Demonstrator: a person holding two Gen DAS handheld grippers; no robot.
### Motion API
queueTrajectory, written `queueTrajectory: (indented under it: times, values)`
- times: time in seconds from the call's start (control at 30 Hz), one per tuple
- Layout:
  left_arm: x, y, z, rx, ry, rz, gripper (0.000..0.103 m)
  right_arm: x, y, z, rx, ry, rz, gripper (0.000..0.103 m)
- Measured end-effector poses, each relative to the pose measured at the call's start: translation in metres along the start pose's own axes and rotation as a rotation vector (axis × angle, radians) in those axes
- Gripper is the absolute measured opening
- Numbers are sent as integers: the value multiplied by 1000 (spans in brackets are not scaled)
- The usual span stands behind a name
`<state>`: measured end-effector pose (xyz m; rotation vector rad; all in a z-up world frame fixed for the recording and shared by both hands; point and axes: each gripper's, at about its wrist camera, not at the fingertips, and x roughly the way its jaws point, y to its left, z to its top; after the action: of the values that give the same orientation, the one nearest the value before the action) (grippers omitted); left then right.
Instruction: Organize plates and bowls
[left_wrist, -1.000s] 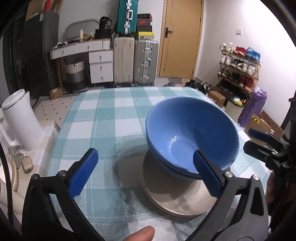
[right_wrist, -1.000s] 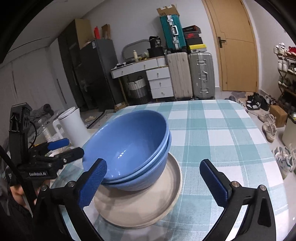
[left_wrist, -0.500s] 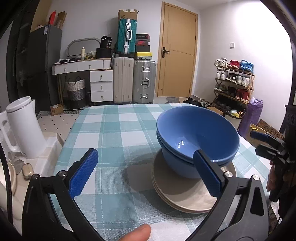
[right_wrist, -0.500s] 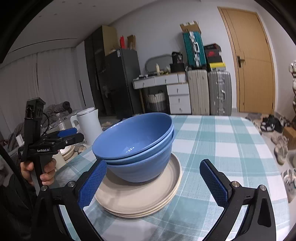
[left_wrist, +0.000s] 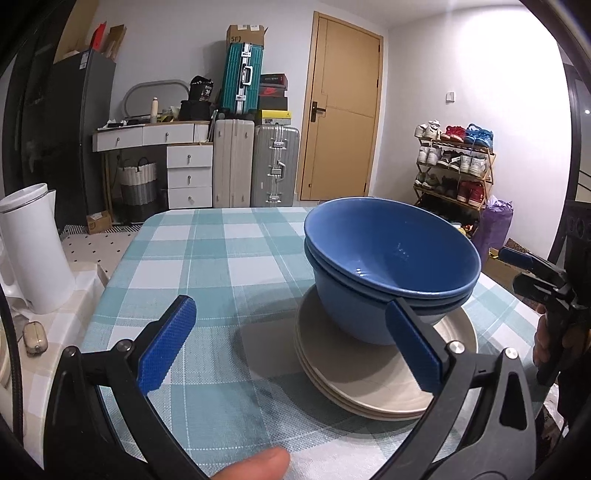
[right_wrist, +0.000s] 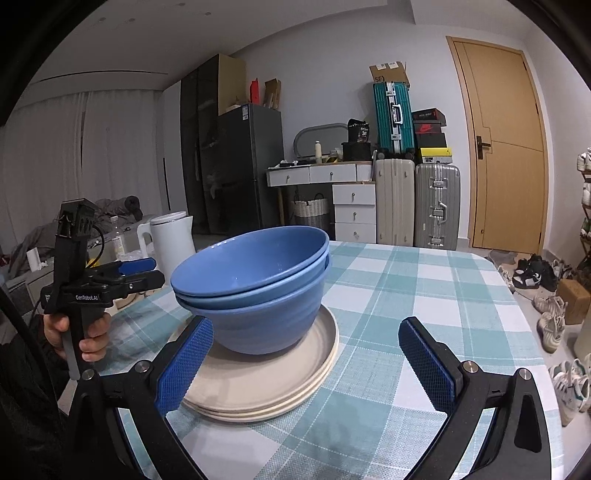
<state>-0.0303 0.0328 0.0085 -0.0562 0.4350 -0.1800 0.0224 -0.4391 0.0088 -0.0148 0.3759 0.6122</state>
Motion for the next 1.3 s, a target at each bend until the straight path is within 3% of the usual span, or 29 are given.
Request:
queueTrajectory:
  times: [0.27,1.3]
  values:
    - [11,5,-6,-7,-10,4,102,-8,1,-2,-2,-35,-15,102]
    - [12,2,-8,0,-28,-14,102,-3,5,-4,-46,-28,-16,102]
